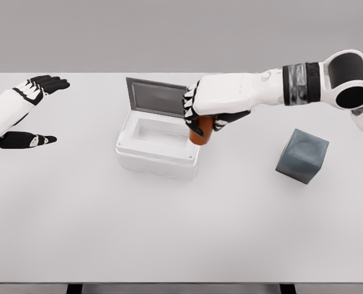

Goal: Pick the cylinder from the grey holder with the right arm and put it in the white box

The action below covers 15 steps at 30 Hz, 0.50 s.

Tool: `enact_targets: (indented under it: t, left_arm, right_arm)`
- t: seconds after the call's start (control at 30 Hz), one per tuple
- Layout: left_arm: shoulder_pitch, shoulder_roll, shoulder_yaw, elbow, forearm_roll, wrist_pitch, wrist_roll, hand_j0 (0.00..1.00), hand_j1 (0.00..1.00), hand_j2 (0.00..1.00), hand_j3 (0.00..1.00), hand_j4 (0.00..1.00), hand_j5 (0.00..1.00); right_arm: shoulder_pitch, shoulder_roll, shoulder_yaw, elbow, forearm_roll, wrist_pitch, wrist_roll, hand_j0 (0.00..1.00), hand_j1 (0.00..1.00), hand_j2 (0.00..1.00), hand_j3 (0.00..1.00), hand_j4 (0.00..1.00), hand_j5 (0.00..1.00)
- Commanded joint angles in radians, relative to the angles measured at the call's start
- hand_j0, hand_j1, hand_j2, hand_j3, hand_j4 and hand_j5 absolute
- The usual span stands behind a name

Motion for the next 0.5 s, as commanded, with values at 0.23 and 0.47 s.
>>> enact_targets:
  t: [0.23, 0.47]
  left_arm:
    - [0.000, 0.001, 0.000, 0.000, 0.006, 0.000, 0.001, 1.00, 1.00, 1.00, 1.00, 1.00, 1.00]
    - [0.000, 0.001, 0.000, 0.000, 0.006, 0.000, 0.001, 1.00, 1.00, 1.00, 1.00, 1.00, 1.00]
  right_arm:
    - [-0.023, 0.064, 0.026, 0.090, 0.013, 0.003, -0.001, 0.24, 0.24, 0.24, 0.24, 0.24, 0.24]
    - [-0.043, 0.118, 0.026, 0.130, 0.030, 0.007, -0.001, 0.26, 0.26, 0.26, 0.26, 0.26, 0.26]
